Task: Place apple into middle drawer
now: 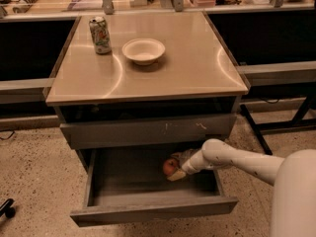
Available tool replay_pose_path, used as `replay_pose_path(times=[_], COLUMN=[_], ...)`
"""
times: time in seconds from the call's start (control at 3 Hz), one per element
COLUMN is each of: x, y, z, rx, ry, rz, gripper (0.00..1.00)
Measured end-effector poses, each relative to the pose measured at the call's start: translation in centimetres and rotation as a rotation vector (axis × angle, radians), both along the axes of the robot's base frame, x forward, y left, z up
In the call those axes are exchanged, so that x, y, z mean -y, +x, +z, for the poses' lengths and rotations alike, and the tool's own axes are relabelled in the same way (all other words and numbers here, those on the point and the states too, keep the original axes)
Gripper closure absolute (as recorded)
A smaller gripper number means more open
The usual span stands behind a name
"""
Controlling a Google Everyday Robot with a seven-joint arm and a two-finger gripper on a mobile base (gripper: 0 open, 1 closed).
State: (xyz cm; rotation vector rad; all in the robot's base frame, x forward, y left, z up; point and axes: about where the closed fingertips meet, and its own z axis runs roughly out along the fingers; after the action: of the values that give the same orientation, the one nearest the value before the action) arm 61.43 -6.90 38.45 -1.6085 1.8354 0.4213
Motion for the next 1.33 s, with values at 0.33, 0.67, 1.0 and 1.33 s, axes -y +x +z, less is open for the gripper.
replay_pose_path(times=[0.33,0.67,1.0,1.33], x=[0.3,0.4,0.4,0.4], y=[-0.3,-0.7,-0.7,-0.7], z=[-1.4,-2.4,-2.4,-2.4], rx=[-0.018,-0.034,-0.034,-0.034], ry=[-0.007,-0.020,-0.020,-0.020], rz=[-0.020,-0.024,-0.024,-0.024], gripper=[1.00,1.00,0.81,0.58])
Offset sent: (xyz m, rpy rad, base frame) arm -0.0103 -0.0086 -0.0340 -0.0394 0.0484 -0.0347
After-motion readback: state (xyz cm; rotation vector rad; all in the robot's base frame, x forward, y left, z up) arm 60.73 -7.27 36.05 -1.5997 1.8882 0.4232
